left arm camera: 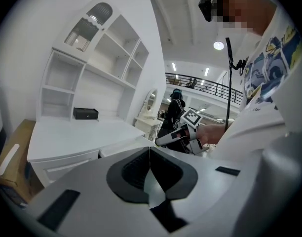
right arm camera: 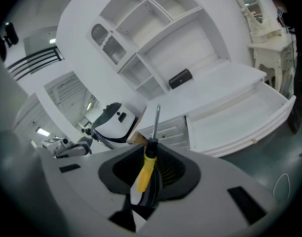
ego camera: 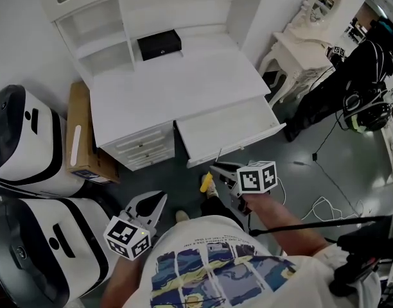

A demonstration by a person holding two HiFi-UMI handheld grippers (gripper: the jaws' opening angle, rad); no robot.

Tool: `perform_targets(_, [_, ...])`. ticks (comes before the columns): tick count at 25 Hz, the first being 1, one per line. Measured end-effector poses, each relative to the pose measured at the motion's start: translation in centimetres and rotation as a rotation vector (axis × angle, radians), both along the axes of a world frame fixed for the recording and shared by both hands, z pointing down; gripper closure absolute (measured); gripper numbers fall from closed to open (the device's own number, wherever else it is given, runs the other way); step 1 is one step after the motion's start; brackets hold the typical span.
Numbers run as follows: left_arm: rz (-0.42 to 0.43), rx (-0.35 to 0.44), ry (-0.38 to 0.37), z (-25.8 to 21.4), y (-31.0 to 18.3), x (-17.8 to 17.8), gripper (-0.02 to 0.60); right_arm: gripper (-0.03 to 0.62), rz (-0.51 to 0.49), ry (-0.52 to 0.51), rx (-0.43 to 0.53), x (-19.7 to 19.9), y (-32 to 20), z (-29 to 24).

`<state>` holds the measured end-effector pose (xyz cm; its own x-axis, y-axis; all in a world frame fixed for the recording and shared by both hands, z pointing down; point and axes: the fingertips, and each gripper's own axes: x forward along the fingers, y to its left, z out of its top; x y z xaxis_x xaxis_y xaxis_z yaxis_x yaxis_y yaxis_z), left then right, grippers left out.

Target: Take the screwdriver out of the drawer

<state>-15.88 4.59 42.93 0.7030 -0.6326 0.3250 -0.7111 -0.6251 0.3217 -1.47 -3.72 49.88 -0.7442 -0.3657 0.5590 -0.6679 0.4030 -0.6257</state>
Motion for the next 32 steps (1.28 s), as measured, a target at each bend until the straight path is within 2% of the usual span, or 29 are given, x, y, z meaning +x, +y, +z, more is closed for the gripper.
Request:
perform_targets(8, [0.022, -0.004, -0.006, 0.11, 0.11, 0.14, 0.568, 0.497, 0.017, 0.001, 0.005, 0.41, 0.17, -0.06])
perform_targets(32, [0.015, -0.050, -0.013, 0.66, -0.30, 0.17, 0.568, 0.496, -0.005, -0.025, -0.013, -0.08, 0.12, 0.77])
